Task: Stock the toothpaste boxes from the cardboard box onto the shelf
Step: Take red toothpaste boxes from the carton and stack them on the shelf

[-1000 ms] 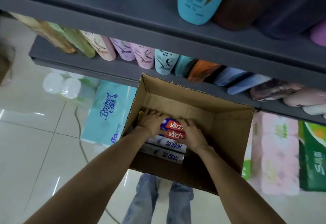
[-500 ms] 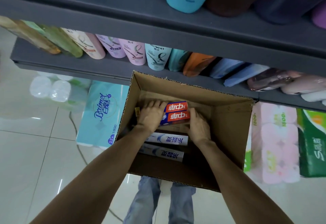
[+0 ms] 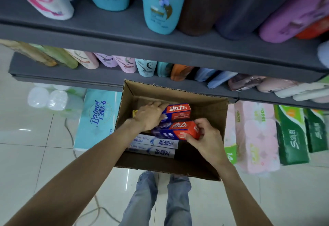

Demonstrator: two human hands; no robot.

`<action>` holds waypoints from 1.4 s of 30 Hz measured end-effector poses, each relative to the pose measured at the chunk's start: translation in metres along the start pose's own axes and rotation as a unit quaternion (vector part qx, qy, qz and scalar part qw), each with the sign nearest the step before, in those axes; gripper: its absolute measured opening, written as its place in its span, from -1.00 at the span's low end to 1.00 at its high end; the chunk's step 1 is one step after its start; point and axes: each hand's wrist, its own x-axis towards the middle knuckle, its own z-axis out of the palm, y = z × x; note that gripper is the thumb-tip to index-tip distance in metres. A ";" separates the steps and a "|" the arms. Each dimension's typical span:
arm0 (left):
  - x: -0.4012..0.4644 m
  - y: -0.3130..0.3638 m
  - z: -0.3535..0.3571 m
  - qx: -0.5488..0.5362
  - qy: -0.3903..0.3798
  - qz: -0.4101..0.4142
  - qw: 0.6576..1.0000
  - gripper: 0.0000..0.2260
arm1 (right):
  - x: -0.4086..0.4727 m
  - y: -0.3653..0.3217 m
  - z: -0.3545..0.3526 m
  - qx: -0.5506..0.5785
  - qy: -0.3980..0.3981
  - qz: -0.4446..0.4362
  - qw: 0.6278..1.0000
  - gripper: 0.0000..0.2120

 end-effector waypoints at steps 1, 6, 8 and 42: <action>-0.011 0.006 -0.013 -0.006 -0.002 0.013 1.000 -0.51 | -0.011 -0.006 -0.011 0.020 0.022 0.007 1.000 -0.58; -0.093 0.036 -0.079 -0.196 0.003 0.019 0.980 -0.59 | -0.058 -0.052 -0.072 0.262 0.125 0.052 0.956 -0.67; -0.127 0.043 -0.095 -0.292 0.029 -0.008 0.956 -0.65 | -0.074 -0.074 -0.093 0.380 0.154 0.050 0.911 -0.48; -0.261 0.181 -0.372 -0.677 0.263 0.150 0.671 -0.60 | -0.123 -0.284 -0.321 0.458 0.075 -0.278 0.841 -0.72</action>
